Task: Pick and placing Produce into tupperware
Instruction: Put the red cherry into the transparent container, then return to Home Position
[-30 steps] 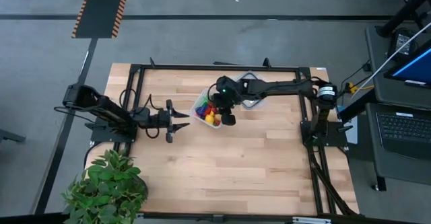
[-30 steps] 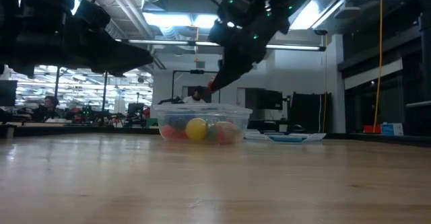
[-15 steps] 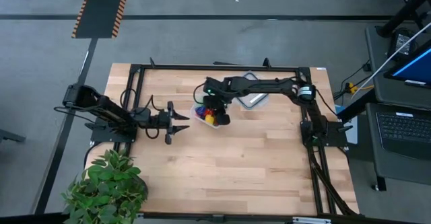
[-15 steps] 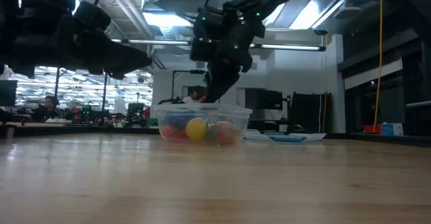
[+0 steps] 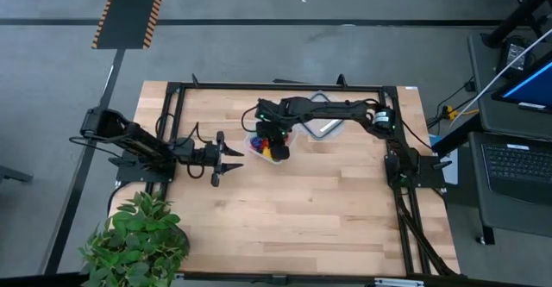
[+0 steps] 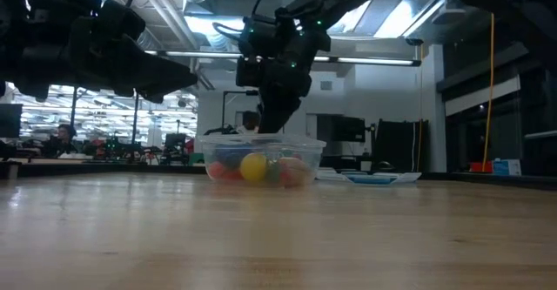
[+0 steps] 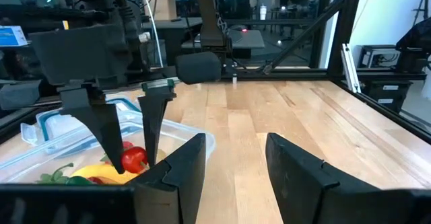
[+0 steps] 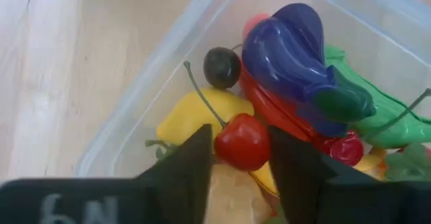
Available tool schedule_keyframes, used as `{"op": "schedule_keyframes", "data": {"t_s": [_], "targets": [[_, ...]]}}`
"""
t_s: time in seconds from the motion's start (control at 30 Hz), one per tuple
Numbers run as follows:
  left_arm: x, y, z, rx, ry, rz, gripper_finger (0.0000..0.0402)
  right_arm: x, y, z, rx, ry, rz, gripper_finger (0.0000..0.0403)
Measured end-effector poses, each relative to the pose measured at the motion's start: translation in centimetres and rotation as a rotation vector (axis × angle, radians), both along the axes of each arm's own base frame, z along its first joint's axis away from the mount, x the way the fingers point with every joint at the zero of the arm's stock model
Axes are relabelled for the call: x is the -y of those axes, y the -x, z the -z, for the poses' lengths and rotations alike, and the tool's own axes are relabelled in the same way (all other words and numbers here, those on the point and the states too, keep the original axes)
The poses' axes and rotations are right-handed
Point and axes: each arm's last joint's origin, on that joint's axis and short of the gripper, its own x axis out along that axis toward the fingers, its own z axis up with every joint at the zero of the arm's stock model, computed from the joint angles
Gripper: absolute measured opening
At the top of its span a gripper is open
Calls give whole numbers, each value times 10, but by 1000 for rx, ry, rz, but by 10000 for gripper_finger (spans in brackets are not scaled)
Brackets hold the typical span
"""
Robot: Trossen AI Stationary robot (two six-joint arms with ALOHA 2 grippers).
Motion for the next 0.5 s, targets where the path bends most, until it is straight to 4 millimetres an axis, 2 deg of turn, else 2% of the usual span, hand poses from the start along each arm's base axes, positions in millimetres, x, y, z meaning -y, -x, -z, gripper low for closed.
{"op": "schedule_keyframes", "data": {"t_s": [0.13,0.2,0.3,0.5], "targets": [[0,0,0,0,1,0,149,0,0,0,-12,-19,49,203],[0,0,0,0,1,0,149,0,1,0,-18,-25,59,229],[0,0,0,0,1,0,149,0,1,0,-24,-29,66,244],[1,-4,-4,19,36,38,149,0,2,-3,-20,-32,75,247]]}}
